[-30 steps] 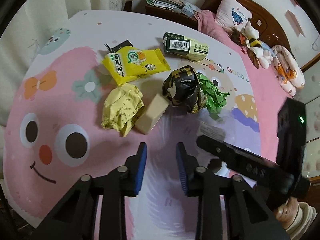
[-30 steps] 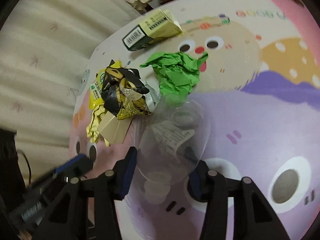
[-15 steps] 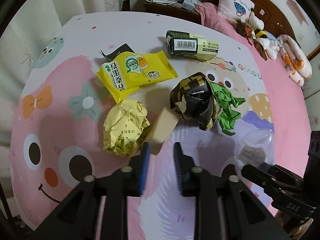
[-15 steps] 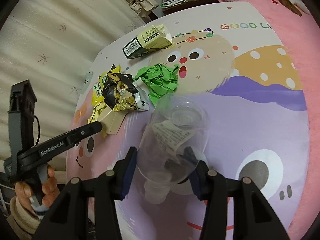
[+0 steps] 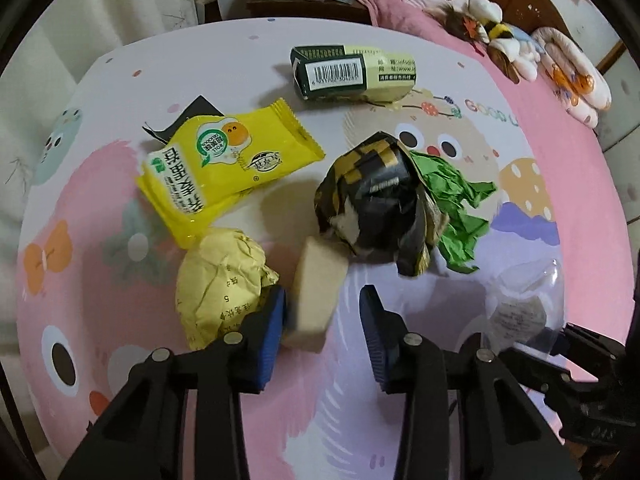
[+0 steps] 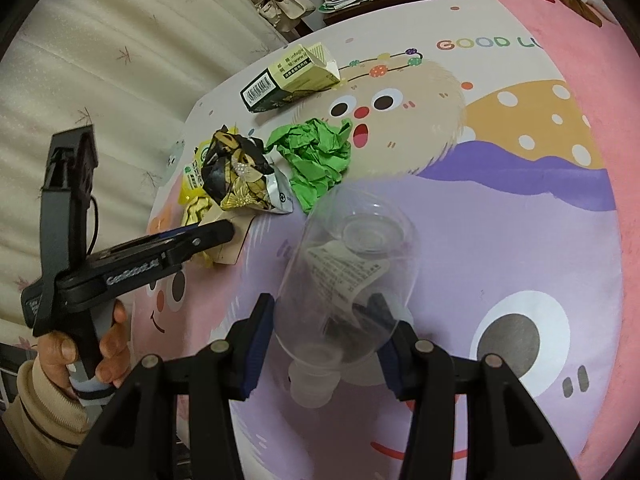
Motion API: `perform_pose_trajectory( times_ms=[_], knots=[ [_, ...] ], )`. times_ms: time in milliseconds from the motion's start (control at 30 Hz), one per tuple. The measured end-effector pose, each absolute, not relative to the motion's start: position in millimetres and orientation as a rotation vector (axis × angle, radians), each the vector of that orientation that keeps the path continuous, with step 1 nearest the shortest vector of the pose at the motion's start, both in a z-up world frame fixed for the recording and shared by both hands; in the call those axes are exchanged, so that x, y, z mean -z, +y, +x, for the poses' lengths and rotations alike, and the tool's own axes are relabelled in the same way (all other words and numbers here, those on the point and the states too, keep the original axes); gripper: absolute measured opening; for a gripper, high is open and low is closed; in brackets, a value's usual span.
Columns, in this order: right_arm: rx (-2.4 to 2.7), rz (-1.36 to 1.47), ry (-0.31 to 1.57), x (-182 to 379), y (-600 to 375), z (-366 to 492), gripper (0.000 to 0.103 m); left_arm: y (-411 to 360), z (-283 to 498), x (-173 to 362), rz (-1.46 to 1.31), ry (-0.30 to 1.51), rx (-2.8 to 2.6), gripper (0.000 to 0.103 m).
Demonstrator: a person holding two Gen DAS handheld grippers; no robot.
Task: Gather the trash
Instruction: 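Grasp the beige block with the left tool while the right tool grasps the clear bottle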
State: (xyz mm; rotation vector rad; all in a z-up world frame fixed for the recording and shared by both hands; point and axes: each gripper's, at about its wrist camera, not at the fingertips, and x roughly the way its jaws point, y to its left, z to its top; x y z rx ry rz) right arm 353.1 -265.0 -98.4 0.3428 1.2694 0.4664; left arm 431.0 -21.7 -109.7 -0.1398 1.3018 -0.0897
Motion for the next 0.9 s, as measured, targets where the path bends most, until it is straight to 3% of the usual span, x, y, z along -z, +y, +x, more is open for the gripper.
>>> perform_pose_trajectory(
  times_ms=[133,167,367,700,900],
  knots=[
    [-0.458,0.342,1.274,103,-261,353,0.048,-23,439,121,-0.145,1.324,0.088,0.035],
    [-0.455,0.341,1.274,103,-260,353,0.048,-23,439,124,-0.143,1.327,0.088,0.026],
    [-0.461,0.346,1.257,96,-255,342,0.048,-20,413,117,-0.182,1.308,0.083,0.023],
    [-0.464,0.339,1.154,54,-241,273,0.048,-18,296,51,-0.103,1.197,0.137,0.024],
    [-0.413,0.326,1.11,37,-212,187,0.048,6,206,15,-0.057,1.113,0.158,0.024]
  ],
)
